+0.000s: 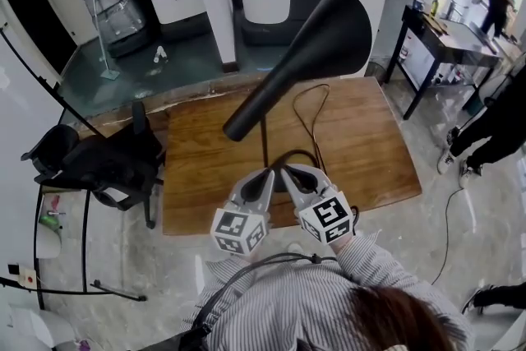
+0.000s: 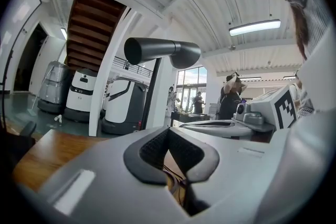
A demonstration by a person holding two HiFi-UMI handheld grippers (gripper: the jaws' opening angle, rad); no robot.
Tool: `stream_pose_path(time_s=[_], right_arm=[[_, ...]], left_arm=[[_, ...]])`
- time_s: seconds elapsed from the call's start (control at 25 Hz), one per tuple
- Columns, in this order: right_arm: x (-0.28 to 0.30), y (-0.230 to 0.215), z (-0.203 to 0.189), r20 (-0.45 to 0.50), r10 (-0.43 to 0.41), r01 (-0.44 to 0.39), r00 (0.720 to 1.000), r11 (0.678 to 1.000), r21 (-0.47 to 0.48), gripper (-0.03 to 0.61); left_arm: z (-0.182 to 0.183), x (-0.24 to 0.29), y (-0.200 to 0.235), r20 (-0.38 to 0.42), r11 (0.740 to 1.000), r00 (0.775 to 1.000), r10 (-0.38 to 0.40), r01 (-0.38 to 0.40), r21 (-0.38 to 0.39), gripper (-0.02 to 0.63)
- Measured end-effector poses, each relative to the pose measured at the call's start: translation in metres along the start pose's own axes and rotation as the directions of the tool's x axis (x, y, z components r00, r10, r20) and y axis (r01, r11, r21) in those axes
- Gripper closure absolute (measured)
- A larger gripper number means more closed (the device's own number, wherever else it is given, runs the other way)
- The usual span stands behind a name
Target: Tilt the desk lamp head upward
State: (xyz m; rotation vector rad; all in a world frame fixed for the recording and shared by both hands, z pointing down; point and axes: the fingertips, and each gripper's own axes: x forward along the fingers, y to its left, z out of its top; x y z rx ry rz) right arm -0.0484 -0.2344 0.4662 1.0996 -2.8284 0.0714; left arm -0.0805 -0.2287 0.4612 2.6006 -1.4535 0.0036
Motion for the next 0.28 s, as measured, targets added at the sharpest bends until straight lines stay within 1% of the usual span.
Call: stream_pose_path(time_s=[0.28], right_arm=[[0.0029, 0.0045, -0.0004, -0.007, 0.005, -0.005, 1.000, 1.000, -0.003, 0.577]], left_arm=[[0.0009, -0.0021, 0.0021, 0.001, 1.000, 1.000, 0.004, -0.004, 0.000, 0.607]])
